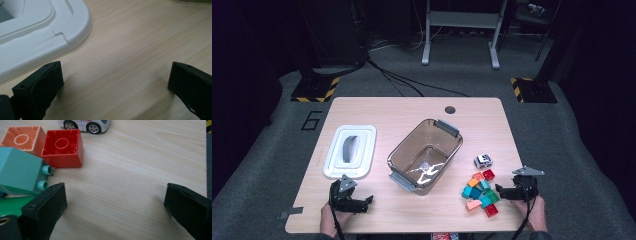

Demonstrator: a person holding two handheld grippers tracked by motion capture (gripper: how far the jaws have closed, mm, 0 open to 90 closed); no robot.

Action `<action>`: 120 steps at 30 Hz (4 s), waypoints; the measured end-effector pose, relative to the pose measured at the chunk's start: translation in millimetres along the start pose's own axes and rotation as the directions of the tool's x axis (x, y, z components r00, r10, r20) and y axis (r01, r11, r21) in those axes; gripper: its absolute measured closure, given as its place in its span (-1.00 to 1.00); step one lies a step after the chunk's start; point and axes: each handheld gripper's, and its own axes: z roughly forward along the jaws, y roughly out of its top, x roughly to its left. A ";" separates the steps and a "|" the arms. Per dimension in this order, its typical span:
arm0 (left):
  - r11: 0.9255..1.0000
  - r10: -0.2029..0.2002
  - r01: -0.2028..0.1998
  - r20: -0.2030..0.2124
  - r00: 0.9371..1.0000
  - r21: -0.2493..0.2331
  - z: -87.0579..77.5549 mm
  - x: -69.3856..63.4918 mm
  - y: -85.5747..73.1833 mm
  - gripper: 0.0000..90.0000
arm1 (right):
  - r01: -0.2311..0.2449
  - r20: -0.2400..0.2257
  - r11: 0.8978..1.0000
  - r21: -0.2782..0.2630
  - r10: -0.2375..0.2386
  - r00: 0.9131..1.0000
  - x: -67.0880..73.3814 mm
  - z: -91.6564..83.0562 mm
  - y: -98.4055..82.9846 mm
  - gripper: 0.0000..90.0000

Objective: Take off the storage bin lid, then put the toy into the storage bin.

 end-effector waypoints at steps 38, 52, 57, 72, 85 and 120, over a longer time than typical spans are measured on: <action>1.000 0.009 -0.009 0.006 1.000 0.003 0.1 0.5 0.1 -1.00 | -0.144 -0.031 0.983 0.112 0.148 0.989 32.1 20.3 98.6 -0.94; 1.000 0.009 -0.009 0.006 1.000 0.003 0.1 0.5 0.1 -1.00 | -0.169 0.024 0.957 0.238 0.168 0.986 41.7 57.4 107.2 -0.67; 1.000 0.008 -0.008 0.001 1.000 -0.001 0.4 0.2 -0.1 -1.00 | -0.128 0.040 0.965 0.228 0.122 0.992 39.4 61.4 107.1 -0.49; 1.000 0.009 -0.009 0.009 1.000 0.008 -0.5 0.7 0.3 -1.00 | -0.127 0.038 0.962 0.240 0.122 0.992 39.8 64.8 106.2 -0.46; 1.000 0.008 -0.008 0.003 1.000 0.001 0.0 0.5 0.0 -1.00 | -0.153 0.008 0.962 0.226 0.156 0.988 36.0 60.3 105.8 -0.45; 1.000 0.010 -0.010 0.006 1.000 0.007 -0.5 0.7 0.2 -1.00 | -0.080 -0.049 0.994 0.077 0.084 0.995 37.8 -4.0 153.1 -0.45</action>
